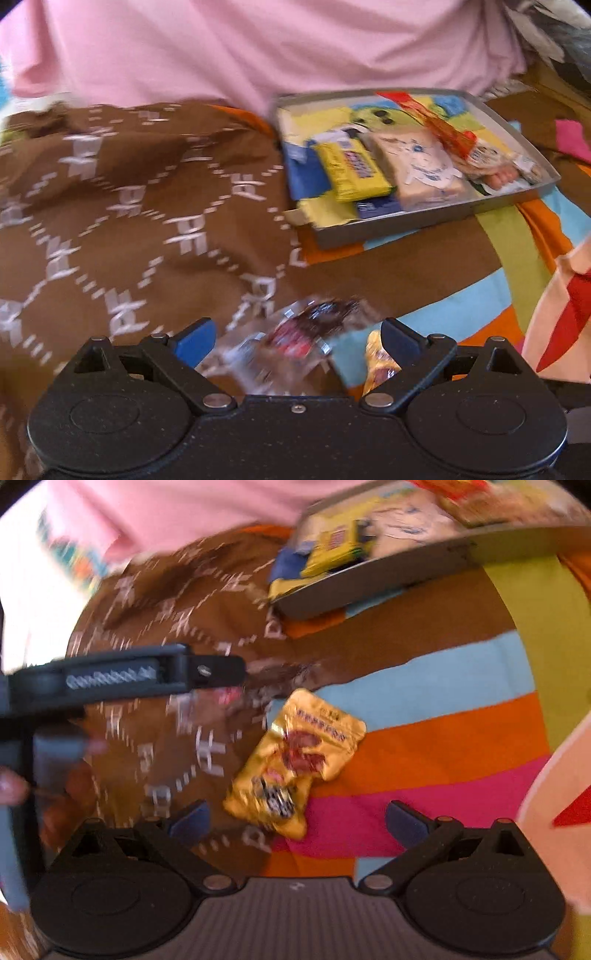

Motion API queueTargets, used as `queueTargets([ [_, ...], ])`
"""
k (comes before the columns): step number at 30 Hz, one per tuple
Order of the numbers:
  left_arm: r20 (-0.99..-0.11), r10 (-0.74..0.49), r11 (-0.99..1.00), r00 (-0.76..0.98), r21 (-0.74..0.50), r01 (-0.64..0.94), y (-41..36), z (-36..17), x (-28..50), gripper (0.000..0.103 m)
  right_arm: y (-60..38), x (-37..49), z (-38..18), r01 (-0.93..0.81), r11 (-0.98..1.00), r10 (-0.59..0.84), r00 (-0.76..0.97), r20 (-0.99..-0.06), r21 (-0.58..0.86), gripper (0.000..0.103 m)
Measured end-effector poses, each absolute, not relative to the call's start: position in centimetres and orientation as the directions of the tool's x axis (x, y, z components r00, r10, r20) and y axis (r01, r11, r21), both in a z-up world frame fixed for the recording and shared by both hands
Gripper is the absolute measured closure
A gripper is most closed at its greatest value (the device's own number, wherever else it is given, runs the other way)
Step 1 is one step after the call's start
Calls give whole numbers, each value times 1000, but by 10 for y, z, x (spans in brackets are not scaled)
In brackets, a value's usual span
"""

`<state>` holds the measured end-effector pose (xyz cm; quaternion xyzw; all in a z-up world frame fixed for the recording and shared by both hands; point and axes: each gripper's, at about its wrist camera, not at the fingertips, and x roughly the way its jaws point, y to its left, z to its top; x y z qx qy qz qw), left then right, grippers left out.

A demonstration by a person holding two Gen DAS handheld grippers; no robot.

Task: Organize snacks
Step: 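Grasp the clear dried-meat pack with the left tool while the right tool grasps the gold egg pouch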

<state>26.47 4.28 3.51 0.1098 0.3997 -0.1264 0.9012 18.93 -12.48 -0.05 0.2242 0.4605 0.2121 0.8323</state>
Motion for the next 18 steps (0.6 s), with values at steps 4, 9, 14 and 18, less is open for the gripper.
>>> queueTargets([
  [4,-733,-173,860,658,214,464,30,23,276,8,-116,193,-8,-46,778,554,521,-649,627,0],
  [9,-783,-220,770,582,227,597,28,9,286,12,-102,191,-13,1,799,488,581,-651,601,0],
  [14,-826,-232,709,514,218,670,28,-3,285,18,-102,189,-16,-4,793,491,597,-635,609,3],
  [18,-828,-217,736,517,209,644,31,-3,287,24,-94,185,-12,-29,845,442,600,-667,534,16],
])
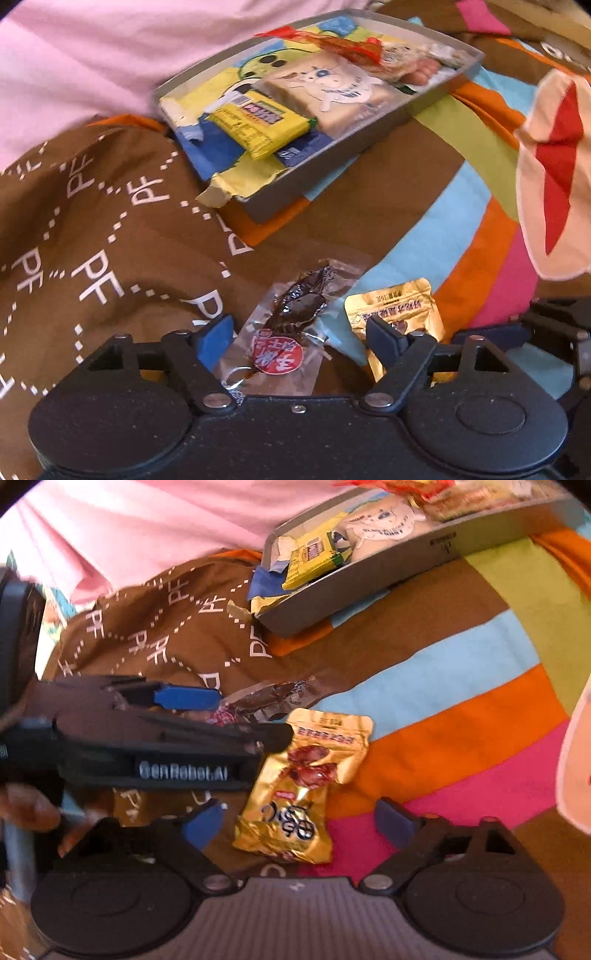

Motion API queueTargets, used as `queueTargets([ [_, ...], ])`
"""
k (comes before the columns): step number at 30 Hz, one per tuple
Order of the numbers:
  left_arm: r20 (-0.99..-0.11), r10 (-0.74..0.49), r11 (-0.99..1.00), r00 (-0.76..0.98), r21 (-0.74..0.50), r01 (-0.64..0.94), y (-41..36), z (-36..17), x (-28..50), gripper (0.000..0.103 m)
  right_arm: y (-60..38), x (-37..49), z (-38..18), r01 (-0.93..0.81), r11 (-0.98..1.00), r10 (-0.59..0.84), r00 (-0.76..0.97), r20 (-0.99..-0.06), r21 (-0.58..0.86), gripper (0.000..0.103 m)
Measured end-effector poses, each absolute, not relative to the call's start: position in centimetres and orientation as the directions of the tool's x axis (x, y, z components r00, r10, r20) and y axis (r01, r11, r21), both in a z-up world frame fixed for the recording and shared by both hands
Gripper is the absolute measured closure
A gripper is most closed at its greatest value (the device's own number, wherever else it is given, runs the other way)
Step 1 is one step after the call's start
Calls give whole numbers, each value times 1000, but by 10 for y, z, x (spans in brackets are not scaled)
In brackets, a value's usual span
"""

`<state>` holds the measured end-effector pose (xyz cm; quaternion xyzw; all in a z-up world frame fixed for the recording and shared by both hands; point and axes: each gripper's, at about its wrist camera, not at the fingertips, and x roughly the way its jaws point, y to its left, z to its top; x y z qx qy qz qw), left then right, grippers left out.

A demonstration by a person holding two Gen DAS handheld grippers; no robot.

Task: Organize snacks
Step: 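Grasp the clear dried-meat pack with the left tool while the right tool grasps the gold egg pouch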

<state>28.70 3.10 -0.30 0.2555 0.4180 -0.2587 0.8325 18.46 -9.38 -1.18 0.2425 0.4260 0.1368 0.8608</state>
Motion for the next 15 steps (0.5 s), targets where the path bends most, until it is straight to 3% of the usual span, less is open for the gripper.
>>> queueTargets([
  [5,-838,-178,759,516,217,614,33,0,290,40,-95,183,-7,-59,880,412,589,-695,471,42],
  [9,-842,-172,776,511,204,597,34,-1,287,42,-105,183,-5,-99,896,406,574,-711,432,61],
  [15,-863,-167,844,477,125,522,29,-12,269,51,-134,170,-1,-204,919,393,557,-732,338,62],
])
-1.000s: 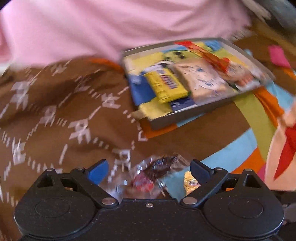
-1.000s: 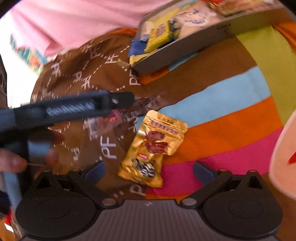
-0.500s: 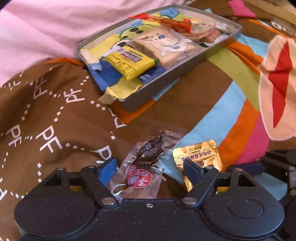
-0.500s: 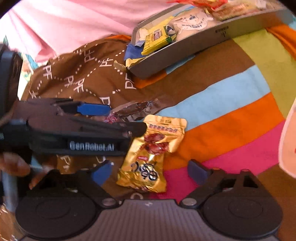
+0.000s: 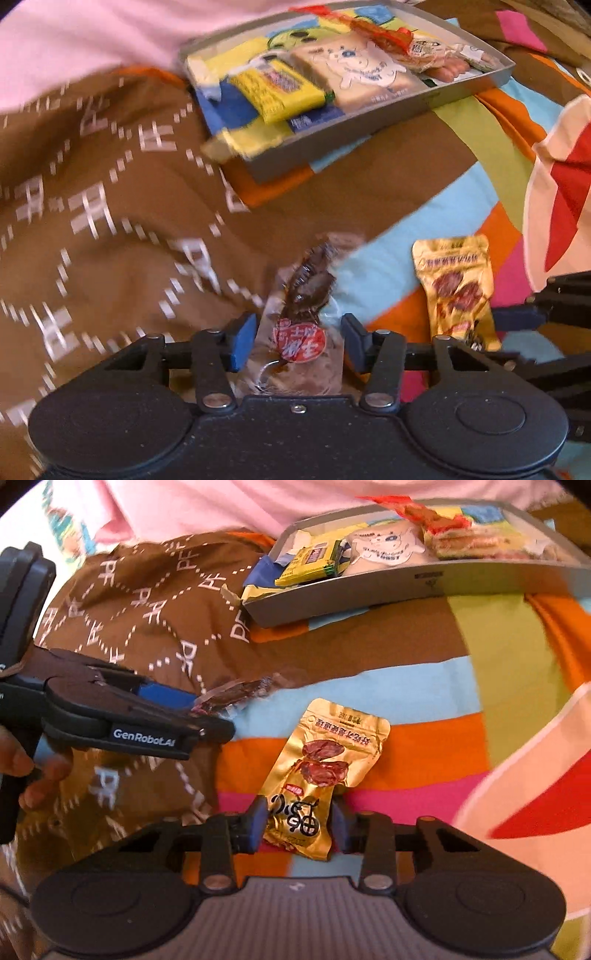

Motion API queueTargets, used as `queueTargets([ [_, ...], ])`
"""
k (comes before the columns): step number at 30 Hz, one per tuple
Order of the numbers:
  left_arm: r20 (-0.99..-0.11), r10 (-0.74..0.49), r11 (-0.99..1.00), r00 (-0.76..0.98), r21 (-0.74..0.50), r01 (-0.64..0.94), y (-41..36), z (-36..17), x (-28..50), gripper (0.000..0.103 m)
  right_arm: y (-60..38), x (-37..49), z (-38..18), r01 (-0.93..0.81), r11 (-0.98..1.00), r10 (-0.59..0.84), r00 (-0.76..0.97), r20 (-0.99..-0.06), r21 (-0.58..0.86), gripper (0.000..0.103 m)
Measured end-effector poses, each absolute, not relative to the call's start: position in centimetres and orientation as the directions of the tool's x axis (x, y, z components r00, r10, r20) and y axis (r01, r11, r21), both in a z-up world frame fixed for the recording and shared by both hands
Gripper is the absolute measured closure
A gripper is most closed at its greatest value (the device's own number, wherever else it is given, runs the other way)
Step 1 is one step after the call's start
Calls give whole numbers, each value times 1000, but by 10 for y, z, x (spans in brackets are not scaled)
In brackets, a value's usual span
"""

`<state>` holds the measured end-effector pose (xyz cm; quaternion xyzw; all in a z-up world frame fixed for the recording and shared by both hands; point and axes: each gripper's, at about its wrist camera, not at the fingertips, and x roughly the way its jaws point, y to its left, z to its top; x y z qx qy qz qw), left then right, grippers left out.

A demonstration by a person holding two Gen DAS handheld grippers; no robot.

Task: Organize snacks
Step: 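Grasp the clear dried-meat pack with the left tool while the right tool grasps the gold egg pouch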

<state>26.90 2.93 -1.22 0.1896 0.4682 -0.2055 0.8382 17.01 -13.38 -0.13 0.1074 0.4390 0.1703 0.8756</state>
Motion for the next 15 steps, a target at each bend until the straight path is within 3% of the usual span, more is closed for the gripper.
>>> queueTargets([
  [4,-854,-174,897,490,68,437,23,-16,251,51,-163,160,2,-306,919,385,548,-743,250,62],
  [9,-839,-219,937,498,-39,347,12,-22,231,51,-208,147,4,-383,907,371,538,-757,173,49],
  [15,-861,-114,935,495,77,347,-20,-31,222,50,-221,150,10,-287,932,351,562,-749,221,32],
])
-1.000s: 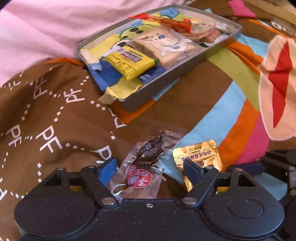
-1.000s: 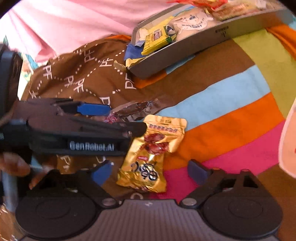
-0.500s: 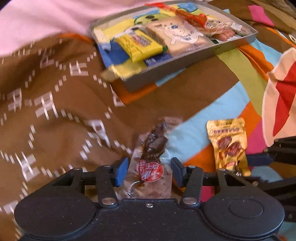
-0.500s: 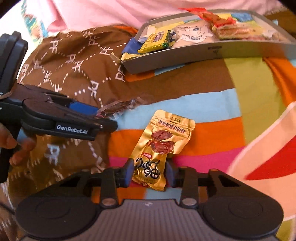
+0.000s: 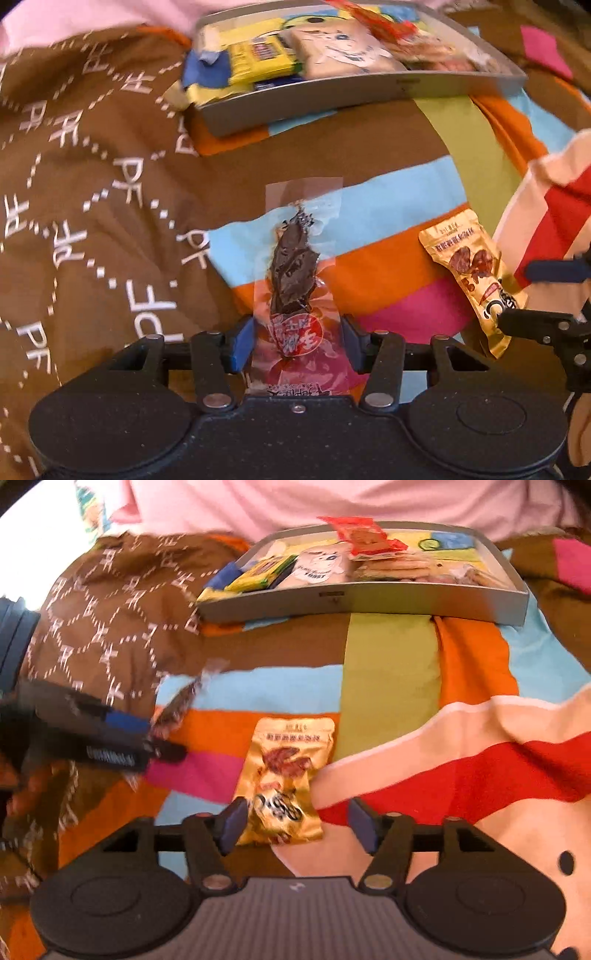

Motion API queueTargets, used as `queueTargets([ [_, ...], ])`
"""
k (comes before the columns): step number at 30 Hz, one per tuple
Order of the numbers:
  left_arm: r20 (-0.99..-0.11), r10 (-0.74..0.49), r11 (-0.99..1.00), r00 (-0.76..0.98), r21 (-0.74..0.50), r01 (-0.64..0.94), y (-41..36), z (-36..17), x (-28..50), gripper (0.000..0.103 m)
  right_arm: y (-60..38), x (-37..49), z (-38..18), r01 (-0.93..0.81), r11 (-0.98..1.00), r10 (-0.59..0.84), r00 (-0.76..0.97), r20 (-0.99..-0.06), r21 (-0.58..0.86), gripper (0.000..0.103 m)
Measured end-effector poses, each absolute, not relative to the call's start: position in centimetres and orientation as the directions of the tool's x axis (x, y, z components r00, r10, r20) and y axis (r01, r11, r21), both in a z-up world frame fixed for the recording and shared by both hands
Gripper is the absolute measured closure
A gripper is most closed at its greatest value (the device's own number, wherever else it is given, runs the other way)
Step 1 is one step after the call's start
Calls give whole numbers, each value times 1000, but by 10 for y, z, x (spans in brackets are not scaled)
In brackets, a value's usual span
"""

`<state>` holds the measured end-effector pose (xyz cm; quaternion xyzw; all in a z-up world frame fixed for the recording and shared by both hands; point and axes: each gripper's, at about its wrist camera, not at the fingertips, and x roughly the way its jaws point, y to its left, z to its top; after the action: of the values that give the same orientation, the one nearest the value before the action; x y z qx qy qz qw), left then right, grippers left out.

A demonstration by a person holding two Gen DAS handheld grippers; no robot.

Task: Organize snacks
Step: 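Grasp the clear dried-meat pack with the left tool while the right tool grasps the gold egg pouch, then lift and carry the dried-meat pack and gold pouch over the tray with both tools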

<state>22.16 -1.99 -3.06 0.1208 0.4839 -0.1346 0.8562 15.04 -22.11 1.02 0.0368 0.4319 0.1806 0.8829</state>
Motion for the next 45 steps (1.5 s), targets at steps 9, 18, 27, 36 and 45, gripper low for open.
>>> queueTargets([
  [9,-858,-126,969,498,1,246,-11,-29,247,43,-174,159,-4,-268,960,230,608,-760,77,27],
  [18,-840,-156,975,520,-46,218,-9,-26,226,55,-181,144,3,-254,966,205,608,-767,57,49],
  [27,-868,-221,959,444,-111,261,-40,-28,187,55,-206,104,18,-280,960,179,620,-763,-2,49],
  [36,-872,-285,921,398,-134,366,-72,-21,155,55,-227,69,31,-275,957,115,655,-747,-94,49],
  [45,-847,-306,915,434,-136,381,-86,-8,147,55,-231,57,41,-273,954,103,692,-715,-126,49],
])
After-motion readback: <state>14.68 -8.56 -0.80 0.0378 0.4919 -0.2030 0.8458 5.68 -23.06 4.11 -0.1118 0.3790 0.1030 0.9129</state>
